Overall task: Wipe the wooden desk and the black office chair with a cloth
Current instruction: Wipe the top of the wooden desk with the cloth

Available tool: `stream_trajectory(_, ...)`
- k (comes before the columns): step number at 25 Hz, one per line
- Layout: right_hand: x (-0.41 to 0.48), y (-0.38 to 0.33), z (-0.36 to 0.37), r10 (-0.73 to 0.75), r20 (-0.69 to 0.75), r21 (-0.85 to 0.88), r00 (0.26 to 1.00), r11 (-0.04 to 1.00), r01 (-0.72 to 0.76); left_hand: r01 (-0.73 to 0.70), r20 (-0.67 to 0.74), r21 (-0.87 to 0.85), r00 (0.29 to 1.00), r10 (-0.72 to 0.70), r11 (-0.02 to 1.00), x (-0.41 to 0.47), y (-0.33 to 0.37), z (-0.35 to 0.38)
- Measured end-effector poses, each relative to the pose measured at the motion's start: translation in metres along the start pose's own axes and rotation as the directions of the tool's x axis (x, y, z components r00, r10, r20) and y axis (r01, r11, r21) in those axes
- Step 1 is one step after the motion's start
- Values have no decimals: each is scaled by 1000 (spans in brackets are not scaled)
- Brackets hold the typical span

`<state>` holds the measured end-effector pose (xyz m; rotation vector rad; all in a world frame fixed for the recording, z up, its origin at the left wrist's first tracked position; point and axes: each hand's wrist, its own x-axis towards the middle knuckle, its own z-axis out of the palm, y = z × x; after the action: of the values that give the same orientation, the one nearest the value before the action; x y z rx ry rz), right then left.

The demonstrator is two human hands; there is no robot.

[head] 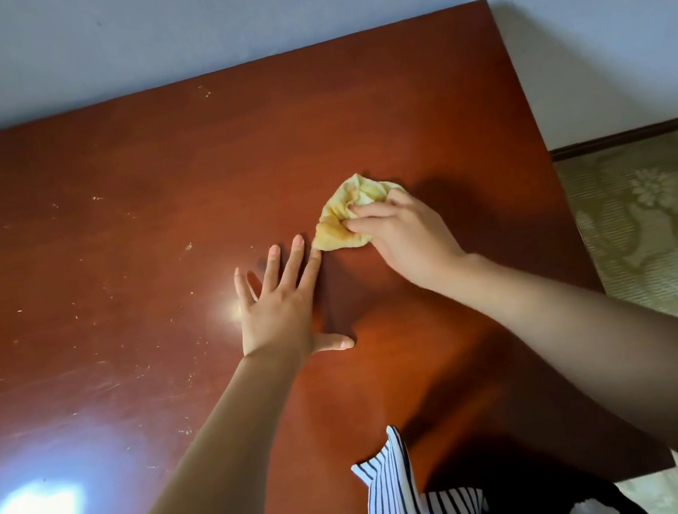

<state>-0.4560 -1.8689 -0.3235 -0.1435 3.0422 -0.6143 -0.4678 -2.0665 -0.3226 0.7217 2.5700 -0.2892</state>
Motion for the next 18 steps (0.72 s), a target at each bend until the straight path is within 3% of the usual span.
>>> stream_trajectory(3,0,40,-17,60,-13,-79,998,995,-61,2,-14,-9,1000,-2,1000,0,2,0)
stream_trajectory(9,34,107,-39,268,-197,-157,943,941,-300,-12,-32,-24,999,12,1000,-2,1,2)
stream_trajectory(15,116,111,-40,409,-322,-112,854,879,-463,-28,-61,-33,998,26,999,-1,0,3)
stream_trajectory(18,153,100,-34,415,-295,-134,861,874,-467,-39,-75,-40,997,36,998,-1,-1,6)
